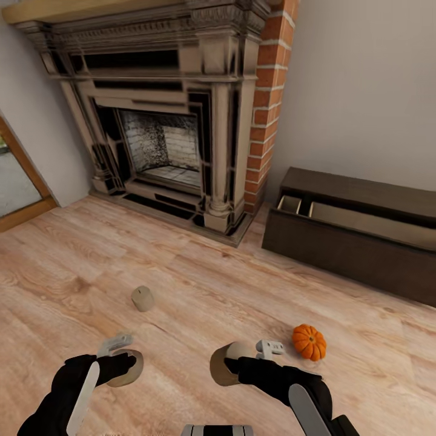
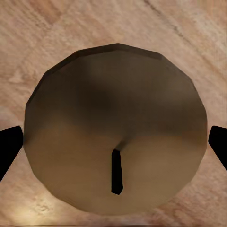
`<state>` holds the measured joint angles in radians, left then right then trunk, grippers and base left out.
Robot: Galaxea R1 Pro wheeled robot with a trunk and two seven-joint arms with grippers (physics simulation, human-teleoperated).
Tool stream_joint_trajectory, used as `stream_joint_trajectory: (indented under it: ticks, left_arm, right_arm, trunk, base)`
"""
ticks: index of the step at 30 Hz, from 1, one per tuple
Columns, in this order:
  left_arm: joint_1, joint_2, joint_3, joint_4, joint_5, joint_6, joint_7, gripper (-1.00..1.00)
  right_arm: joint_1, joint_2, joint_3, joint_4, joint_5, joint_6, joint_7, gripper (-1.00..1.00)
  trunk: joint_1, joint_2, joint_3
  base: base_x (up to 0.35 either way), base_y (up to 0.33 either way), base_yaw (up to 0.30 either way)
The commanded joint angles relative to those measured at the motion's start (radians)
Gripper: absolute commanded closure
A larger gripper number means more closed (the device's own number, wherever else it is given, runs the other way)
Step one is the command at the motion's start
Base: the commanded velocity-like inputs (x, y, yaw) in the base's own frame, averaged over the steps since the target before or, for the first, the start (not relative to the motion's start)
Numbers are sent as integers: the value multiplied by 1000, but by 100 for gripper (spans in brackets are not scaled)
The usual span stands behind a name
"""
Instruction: Place each of the two pumpkins and all three candles from the living room inside a cabinet in the living room (use any cabinet), then make sure every cabinet is closed, and position the cauldron so it is next to a table in the living room.
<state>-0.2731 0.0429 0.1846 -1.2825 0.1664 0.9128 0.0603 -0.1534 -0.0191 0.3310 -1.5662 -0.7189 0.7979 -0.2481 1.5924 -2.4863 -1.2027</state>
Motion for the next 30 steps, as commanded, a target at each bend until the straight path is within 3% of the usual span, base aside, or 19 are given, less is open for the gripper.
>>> stream_joint_trajectory:
  ticks: [1, 10, 30]
  left_arm:
    - [0, 0, 0, 0, -1, 0, 0, 100]
    - [0, -1, -4, 0, 1, 0, 1, 100]
    - [0, -5, -3, 0, -3, 4, 2, 100]
  right_arm:
    - [0, 0, 0, 0, -1, 0, 0, 100]
    - [0, -7, -8, 0, -2, 0, 1, 100]
    - [0, -4, -10, 0, -4, 0, 6, 100]
  trunk:
    - [-4, 7, 3]
    - [-23, 42, 20]
    - [-100, 182, 103]
  base:
    - [0, 0, 291]
    - [0, 0, 236]
    - [0, 0, -129]
